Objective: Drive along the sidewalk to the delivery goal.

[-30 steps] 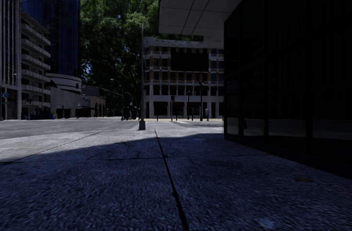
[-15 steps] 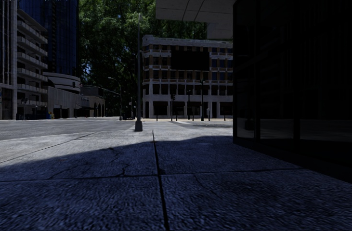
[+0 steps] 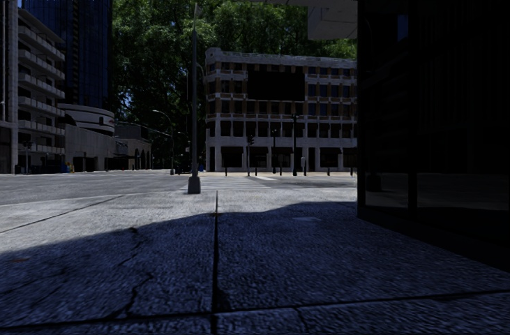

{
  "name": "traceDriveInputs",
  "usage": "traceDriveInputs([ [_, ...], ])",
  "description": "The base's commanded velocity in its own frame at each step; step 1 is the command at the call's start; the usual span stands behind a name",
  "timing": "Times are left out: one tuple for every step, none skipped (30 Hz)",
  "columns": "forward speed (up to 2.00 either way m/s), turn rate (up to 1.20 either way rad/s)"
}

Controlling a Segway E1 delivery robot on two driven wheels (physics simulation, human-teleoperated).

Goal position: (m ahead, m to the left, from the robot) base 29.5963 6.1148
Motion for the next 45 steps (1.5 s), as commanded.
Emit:
traceDriveInputs([
  [2.00, 0.00],
  [2.00, 0.00],
  [2.00, 0.00],
  [2.00, 0.00],
  [2.00, 0.00],
  [2.00, 0.00],
  [2.00, 0.00],
  [2.00, 0.00],
  [2.00, 0.00],
  [2.00, 0.00],
  [2.00, 0.00],
  [2.00, 0.04],
  [2.00, 0.11],
  [2.00, 0.14],
  [2.00, 0.17],
  [2.00, 0.17],
  [2.00, 0.26],
  [2.00, 0.30],
  [2.00, 0.31],
  [2.00, 0.31],
  [2.00, 0.31],
  [2.00, 0.32],
  [2.00, 0.31],
  [2.00, 0.30],
  [2.00, 0.29],
  [2.00, 0.29],
  [2.00, 0.29],
  [2.00, 0.29],
  [2.00, 0.29],
  [2.00, 0.29],
  [2.00, 0.29],
  [2.00, 0.29],
  [2.00, 0.29],
  [2.00, 0.29],
  [2.00, 0.29],
  [2.00, 0.29],
  [2.00, 0.29],
  [2.00, 0.29],
  [2.00, 0.29],
  [2.00, 0.29],
  [2.00, 0.29],
  [2.00, 0.26],
  [2.00, 0.12],
  [2.00, 0.04],
  [2.00, 0.00],
])
